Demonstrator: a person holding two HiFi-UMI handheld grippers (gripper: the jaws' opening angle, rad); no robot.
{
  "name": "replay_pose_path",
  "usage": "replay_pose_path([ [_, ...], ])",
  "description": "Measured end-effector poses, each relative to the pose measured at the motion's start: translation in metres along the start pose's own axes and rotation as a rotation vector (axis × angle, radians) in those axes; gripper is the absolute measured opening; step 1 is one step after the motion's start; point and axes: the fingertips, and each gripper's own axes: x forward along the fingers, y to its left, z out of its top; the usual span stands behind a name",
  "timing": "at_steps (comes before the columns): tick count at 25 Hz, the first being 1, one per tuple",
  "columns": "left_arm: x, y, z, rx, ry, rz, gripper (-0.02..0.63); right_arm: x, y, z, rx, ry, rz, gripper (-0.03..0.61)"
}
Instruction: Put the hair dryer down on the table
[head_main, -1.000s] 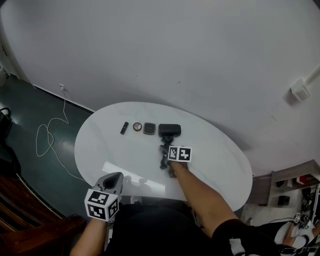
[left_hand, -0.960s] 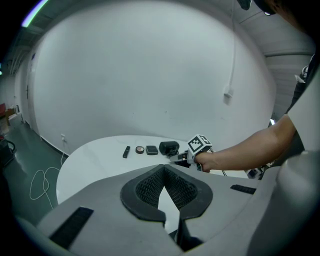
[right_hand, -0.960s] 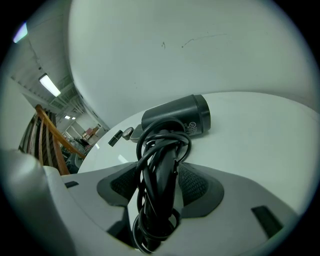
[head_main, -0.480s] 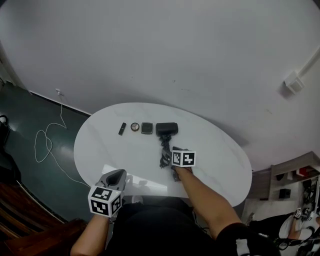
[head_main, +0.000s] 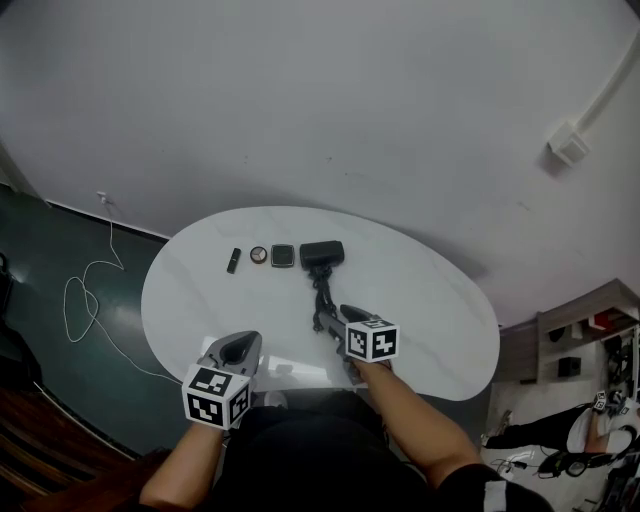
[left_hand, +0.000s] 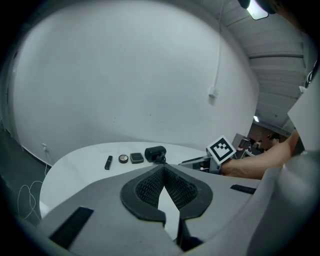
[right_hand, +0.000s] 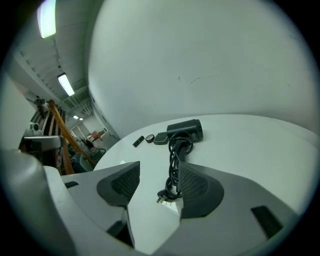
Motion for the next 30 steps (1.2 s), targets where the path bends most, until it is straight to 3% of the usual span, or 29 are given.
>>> replay_pose_path([
  [4,-0.001,-0.006,0.005,0.043,-0.013,-0.016,0.011,-0.025,0.028,0.016,-0.002,-0.074,0.067,0.196],
  [10,0.003,-0.016,0.011,0.069,-0.017,-0.072,0.011,-0.066,0.058,0.032,0.041,-0.215,0.131,0.027],
  [19,0.004,-0.030,0.027,0.101,-0.044,-0.131,0.011,-0.121,0.071,0.051,0.167,-0.338,0.216,0.009],
  [26,0.002,-0.030,0.028,0.147,-0.043,-0.147,0.011,-0.146,0.075,0.051,0.021,-0.358,0.135,0.008],
  [30,0.003,-0.026,0.027,0.138,-0.038,-0.149,0.011,-0.147,0.074,0.042,0.026,-0.341,0.120,0.008],
])
